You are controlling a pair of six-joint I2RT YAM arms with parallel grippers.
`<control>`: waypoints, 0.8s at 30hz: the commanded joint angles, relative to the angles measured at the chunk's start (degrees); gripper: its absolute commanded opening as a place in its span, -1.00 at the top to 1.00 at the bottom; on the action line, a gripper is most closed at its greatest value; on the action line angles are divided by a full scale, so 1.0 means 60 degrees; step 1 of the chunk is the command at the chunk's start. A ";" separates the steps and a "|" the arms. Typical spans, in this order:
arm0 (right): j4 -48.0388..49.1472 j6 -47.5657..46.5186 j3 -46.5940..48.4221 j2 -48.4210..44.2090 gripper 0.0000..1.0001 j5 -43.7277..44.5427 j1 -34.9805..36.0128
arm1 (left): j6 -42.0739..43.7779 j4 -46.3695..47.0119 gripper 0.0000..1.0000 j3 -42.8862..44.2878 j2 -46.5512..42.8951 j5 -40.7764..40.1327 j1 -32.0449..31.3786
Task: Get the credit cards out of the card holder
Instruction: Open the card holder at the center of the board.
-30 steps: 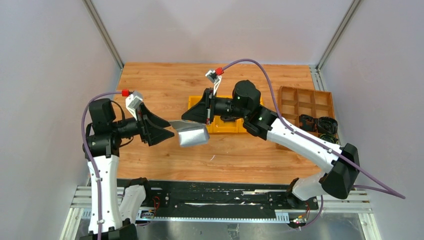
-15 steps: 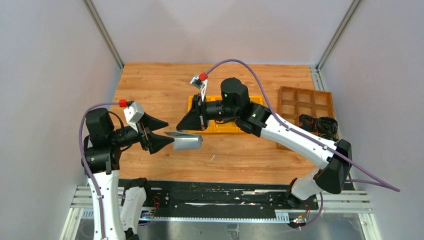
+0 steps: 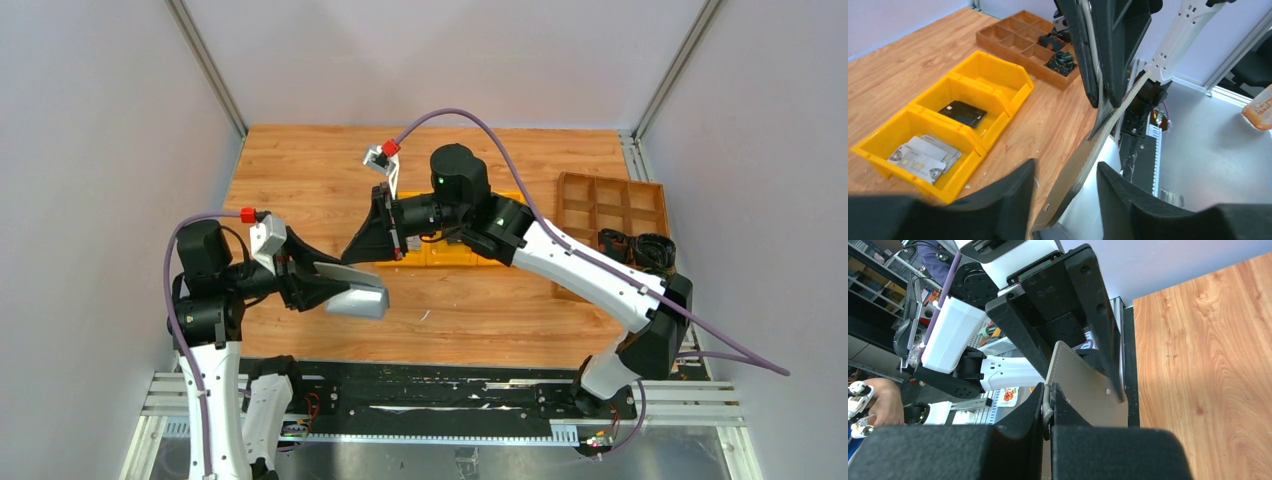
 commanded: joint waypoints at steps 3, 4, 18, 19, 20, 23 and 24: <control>-0.0362 -0.0096 0.0934 0.0356 1.00 -0.0593 0.0125 | 0.0826 -0.0462 0.67 -0.0116 0.0462 0.1376 -0.0170; -0.0431 -0.0113 0.1028 0.0387 0.97 -0.0618 0.0114 | 0.0793 -0.0457 0.95 -0.0131 0.0461 0.1366 -0.0183; 0.0574 -0.1544 -0.2683 -0.2222 -0.57 -0.0776 -0.0666 | -0.1944 -0.0517 1.00 0.2162 0.1668 0.1364 -0.0189; 0.1093 -0.1623 -0.3262 -0.2521 -0.58 -0.0692 -0.0666 | -0.2227 -0.0515 1.00 0.2326 0.1795 0.1348 -0.0182; 0.1672 -0.1676 -0.4020 -0.2928 -0.59 -0.0441 -0.0666 | -0.2591 -0.0519 1.00 0.2489 0.1904 0.1311 -0.0189; 0.2877 -0.1927 -0.5147 -0.3485 -0.60 0.0092 -0.0666 | -0.3188 -0.0516 1.00 0.2718 0.1991 0.1219 -0.0190; 0.3076 -0.2076 -0.5463 -0.3561 -0.61 0.0316 -0.0666 | -0.3269 -0.0524 1.00 0.2727 0.1965 0.1191 -0.0190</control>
